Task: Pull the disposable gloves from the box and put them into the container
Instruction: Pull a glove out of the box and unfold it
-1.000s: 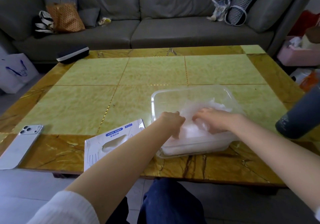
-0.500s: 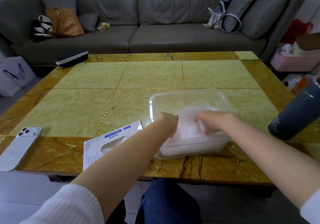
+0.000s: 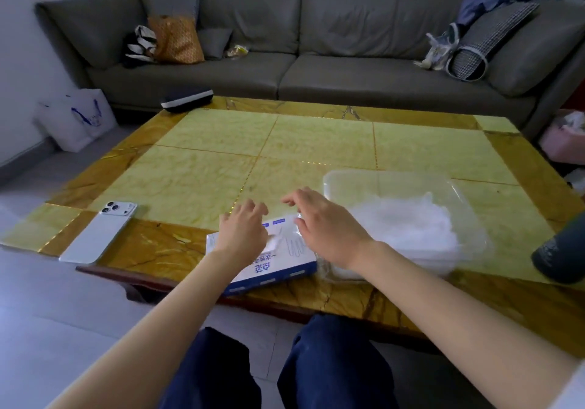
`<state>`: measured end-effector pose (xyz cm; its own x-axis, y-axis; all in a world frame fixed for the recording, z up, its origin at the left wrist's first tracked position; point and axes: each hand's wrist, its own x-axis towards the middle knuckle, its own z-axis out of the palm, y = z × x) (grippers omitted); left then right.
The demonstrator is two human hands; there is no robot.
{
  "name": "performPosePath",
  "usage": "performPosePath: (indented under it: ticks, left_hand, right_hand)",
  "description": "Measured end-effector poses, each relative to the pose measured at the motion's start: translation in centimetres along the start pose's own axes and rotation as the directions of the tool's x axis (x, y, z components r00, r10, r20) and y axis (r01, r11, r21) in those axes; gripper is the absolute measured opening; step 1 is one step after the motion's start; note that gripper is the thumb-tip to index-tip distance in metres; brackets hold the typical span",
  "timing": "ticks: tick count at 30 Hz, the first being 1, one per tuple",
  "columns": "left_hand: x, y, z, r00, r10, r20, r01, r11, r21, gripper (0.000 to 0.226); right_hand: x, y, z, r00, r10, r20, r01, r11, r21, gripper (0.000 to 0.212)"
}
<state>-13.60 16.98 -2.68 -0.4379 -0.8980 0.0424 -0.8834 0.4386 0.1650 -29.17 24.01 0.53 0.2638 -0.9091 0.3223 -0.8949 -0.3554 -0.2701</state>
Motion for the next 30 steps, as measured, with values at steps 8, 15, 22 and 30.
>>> performPosePath:
  ticks: [8,15,22,30]
  left_hand:
    - [-3.9,-5.6,3.1,0.989,-0.084,0.125,0.098,0.988,-0.116,0.036]
    - [-4.5,-5.9,4.1,0.995,-0.045,0.093,0.053,0.995,-0.084,0.042]
    - [-4.7,-5.8,4.2,0.997,-0.042,0.062,0.048,0.994,-0.100,0.043]
    - [-4.5,-5.9,4.0,0.998,-0.039,0.058,0.047,0.989,-0.144,0.043]
  right_hand:
    - [2.8,-2.6,7.5,0.924,0.142,0.354,-0.130,0.990,-0.059,0.029]
    - [4.4,-3.2,9.0,0.894,0.209,0.397,-0.088,0.949,-0.301,0.016]
    - [6.0,-3.9,9.4,0.878,0.196,0.436,0.005,0.908,-0.419,0.019]
    - [4.5,-2.5,7.8,0.927,0.297,0.229,-0.298,0.954,-0.029,0.013]
